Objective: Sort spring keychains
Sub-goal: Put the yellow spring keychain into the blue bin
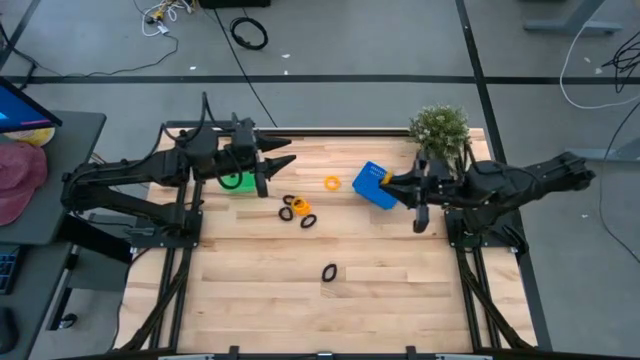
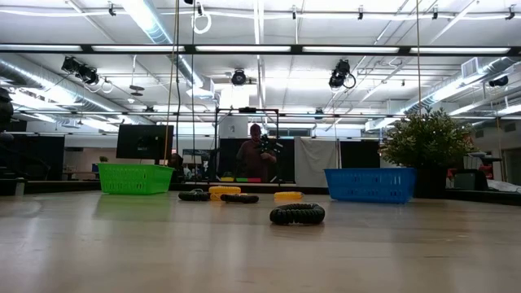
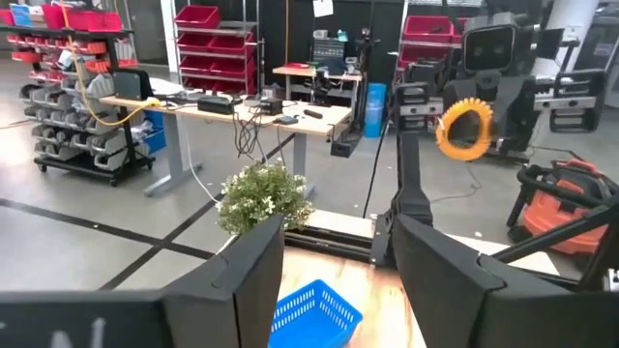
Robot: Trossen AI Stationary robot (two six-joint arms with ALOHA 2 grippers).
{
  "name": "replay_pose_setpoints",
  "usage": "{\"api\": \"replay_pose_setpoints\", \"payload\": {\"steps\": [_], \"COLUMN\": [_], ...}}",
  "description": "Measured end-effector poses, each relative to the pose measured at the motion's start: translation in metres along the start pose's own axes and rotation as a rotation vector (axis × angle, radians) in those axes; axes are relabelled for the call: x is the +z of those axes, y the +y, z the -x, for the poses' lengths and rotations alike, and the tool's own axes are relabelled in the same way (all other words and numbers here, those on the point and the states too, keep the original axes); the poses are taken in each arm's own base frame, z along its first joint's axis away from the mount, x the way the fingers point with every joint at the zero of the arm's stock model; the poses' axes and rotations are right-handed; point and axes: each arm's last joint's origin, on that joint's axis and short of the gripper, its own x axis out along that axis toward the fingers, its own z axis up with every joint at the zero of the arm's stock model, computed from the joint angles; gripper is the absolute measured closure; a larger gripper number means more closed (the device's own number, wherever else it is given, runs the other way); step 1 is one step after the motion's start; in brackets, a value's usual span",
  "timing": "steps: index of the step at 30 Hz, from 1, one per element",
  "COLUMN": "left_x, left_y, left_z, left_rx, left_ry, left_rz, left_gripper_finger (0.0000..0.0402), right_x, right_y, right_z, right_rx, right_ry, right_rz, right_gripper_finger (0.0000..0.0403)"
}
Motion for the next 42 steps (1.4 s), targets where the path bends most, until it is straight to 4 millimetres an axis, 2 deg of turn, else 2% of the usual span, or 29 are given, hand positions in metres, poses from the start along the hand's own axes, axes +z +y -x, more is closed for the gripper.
{"api": "replay_pose_setpoints", "payload": {"steps": [5,8,11,16,19,25,30,34,37,42], "left_x": [0.0,0.0,0.0,0.0,0.0,0.0,0.0,0.0,-0.001,-0.001], "left_y": [0.0,0.0,0.001,0.002,0.002,0.002,0.003,0.003,0.003,0.003], "left_z": [0.0,0.0,0.0,0.0,0.0,0.0,0.0,0.0,0.0,0.0], "left_rx": [0.004,0.009,0.033,0.078,0.084,0.084,0.092,0.091,0.092,0.092], "left_ry": [0.003,0.003,0.001,-0.003,-0.003,-0.002,-0.003,-0.002,-0.002,-0.001], "left_rz": [-0.001,-0.001,-0.001,-0.002,-0.001,-0.002,-0.002,-0.002,-0.002,-0.002], "left_gripper_finger": [0.0202,0.0202,0.0202,0.0202,0.0202,0.0202,0.0202,0.0202,0.0202,0.0202], "right_x": [0.0,0.003,0.005,0.005,0.005,0.007,0.025,0.034,0.032,0.032], "right_y": [-0.007,-0.01,-0.013,-0.024,-0.027,-0.037,-0.062,-0.083,-0.098,-0.113], "right_z": [0.023,0.027,0.023,0.007,0.0,-0.01,-0.017,-0.028,-0.045,-0.062], "right_rx": [-0.069,-0.138,-0.284,-0.679,-0.786,-0.785,-0.787,-0.736,-0.698,-0.627], "right_ry": [0.039,0.011,-0.041,-0.103,-0.116,-0.117,-0.118,0.038,0.218,0.344], "right_rz": [-0.013,0.007,0.015,0.095,0.121,0.143,0.13,0.084,0.084,0.043], "right_gripper_finger": [0.0363,0.0359,0.0359,0.036,0.036,0.036,0.036,0.036,0.036,0.036]}}
